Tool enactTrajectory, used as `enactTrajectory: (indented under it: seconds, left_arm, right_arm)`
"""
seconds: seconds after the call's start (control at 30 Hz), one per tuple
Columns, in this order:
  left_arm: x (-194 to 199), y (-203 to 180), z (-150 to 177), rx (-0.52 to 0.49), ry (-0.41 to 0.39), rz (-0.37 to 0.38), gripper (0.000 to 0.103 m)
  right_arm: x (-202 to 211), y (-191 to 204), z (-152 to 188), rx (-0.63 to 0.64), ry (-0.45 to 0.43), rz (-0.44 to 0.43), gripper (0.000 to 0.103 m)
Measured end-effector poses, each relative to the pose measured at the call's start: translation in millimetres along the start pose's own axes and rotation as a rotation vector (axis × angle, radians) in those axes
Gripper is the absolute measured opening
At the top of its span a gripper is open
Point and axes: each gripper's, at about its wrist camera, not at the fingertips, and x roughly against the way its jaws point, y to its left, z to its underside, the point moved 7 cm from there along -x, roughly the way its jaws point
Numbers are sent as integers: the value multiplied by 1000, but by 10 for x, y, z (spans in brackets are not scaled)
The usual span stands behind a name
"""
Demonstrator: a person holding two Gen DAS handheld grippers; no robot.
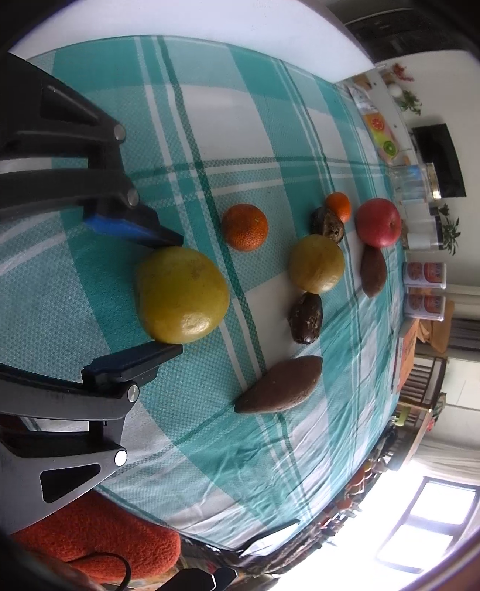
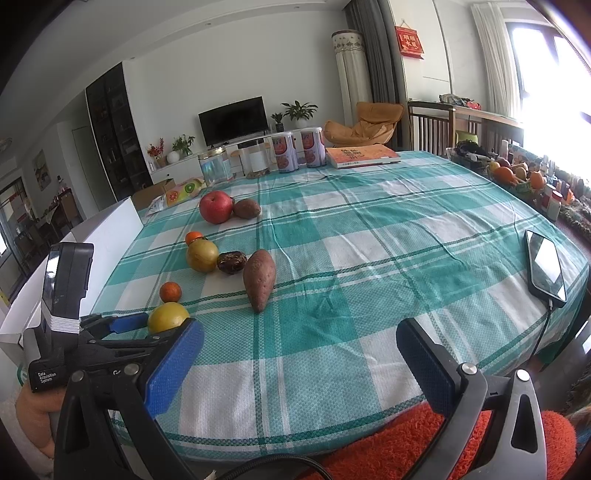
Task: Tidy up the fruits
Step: 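Grasp the large yellow fruit with the left tool while the right tool grasps the small orange, then release the yellow fruit into the box with the left tool while the right tool drops the orange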
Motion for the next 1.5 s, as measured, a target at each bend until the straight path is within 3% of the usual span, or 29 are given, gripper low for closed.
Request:
enactTrajectory:
  seconds: [0.27,0.43,0.53,0.57,0.63,0.87,0.9,0.93,0.97,1.13,1.33,1.43,1.5]
  left_arm:
    - [184,161,43,64,-33,40,52]
    - [539,536,96,132,-72,26,52]
    - [747,759,84,168,-106,-4,52]
    - [813,823,74,183,-118,-8,52]
    - [938,913,56,204,-140,-12,52]
    - [1339,1136,9,233,-208,-34,52]
    - [1370,1171,0,240,-212,-36,52]
    - [1395,1210,-3,250,-215,-36,52]
    - [1418,1259,-2,262,-215,-30,52]
    - [1689,1606,16,343,-226,-4,52]
    - [2058,2409,182,436,-254,-234,52]
    - [2020,2703,395,496,-214,-308,52]
    - [1951,2816,531,520,-180,-343,52]
  right_arm:
    - [-38,128,37,28,38,-20,103]
    - [-427,526,59,88,290,-205,103]
    - [-672,1039,-60,190,367,-283,102]
    - [-762,1208,-119,204,374,-315,100]
    - [-987,1509,-209,232,396,-340,59]
    - [-1650,1996,-63,285,508,-351,56]
    - [-1724,2014,-34,291,514,-347,51]
    - [-1792,2007,-12,294,520,-342,36]
    - [-1811,1989,5,285,527,-350,30]
    - [-1481,2006,-204,202,506,-444,30]
    - [-700,3046,-580,260,485,-733,30]
    - [-465,3657,-475,332,513,-841,30]
    - [-425,3964,-353,376,535,-866,30]
